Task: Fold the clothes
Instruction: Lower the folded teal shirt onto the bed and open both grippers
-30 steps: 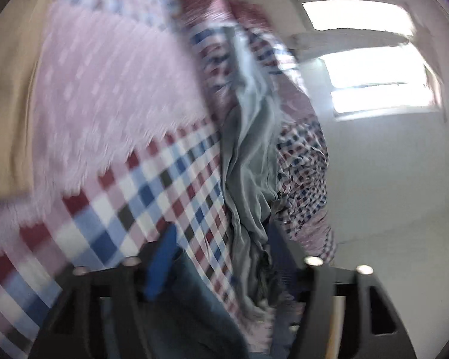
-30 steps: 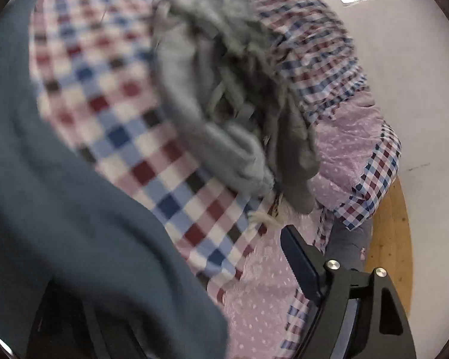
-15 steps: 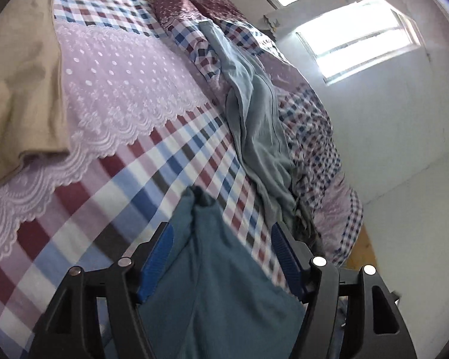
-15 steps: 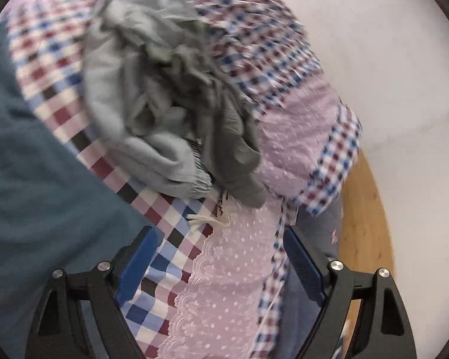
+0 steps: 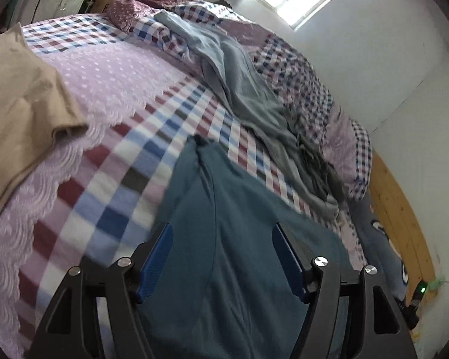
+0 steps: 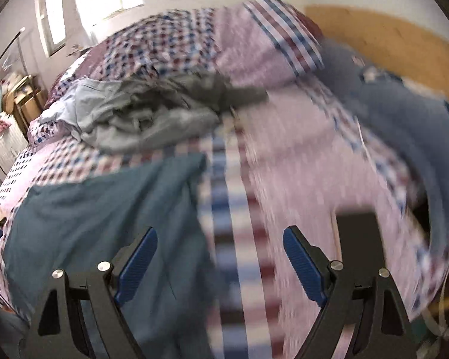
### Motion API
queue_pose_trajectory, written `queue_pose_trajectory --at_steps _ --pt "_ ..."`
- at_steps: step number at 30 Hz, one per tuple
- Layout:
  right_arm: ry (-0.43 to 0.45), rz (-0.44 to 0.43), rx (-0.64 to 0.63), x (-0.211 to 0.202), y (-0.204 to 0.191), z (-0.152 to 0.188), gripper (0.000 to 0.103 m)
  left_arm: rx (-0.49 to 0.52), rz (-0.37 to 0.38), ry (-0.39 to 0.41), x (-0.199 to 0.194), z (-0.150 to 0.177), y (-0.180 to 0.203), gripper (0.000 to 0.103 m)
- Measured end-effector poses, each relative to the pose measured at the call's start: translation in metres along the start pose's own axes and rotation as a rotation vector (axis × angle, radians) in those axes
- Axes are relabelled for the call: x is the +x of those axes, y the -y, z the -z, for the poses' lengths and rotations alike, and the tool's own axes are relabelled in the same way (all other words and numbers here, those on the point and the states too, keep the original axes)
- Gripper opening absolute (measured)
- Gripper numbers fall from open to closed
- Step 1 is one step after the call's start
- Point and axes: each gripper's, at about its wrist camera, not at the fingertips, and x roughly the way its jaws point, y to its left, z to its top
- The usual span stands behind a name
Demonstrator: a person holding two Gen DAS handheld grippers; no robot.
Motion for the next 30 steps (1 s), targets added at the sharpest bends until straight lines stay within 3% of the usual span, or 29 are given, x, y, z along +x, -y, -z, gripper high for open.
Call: queue_pose_trajectory --at_steps 3,5,9,11,23,25,27,28,30 --pt "-0.019 -0.107 0.162 0.001 0.032 0.038 0.085 -0.024 0.005 0.012 -0.012 0.008 0.0 0.073" --pt "-0.038 -0.162 0.195 0.0 0.04 0.053 0.08 -0.063 0.011 0.022 -0.02 0.014 -0.004 0.073" --pt "-0.07 -0.213 0.093 0.001 0.03 0.06 0.059 -0.092 0.026 0.029 -0.028 0.027 -0.005 0.075" --pt "-0.109 -0.198 0.039 0.005 0.022 0.065 0.048 -0.083 0.039 0.021 -0.027 0.031 -0.002 0.075" --pt "-0.162 -0.179 -0.087 0.018 0.001 0.08 0.045 0.021 -0.023 -0.055 -0.002 0.047 0.016 0.075" --pt "-0.159 -0.165 -0.108 0.018 -0.003 0.08 0.037 0.029 -0.03 -0.073 0.001 0.05 0.017 0.075" --pt "-0.155 -0.154 -0.134 0.017 -0.008 0.081 0.013 0.035 -0.037 -0.091 0.005 0.051 0.017 0.075" --pt "-0.152 -0.148 -0.147 0.017 -0.01 0.082 0.005 0.037 -0.041 -0.095 0.006 0.051 0.017 0.075" --pt "-0.147 -0.136 -0.172 0.017 -0.014 0.082 0.002 0.036 -0.042 -0.087 0.004 0.052 0.017 0.075"
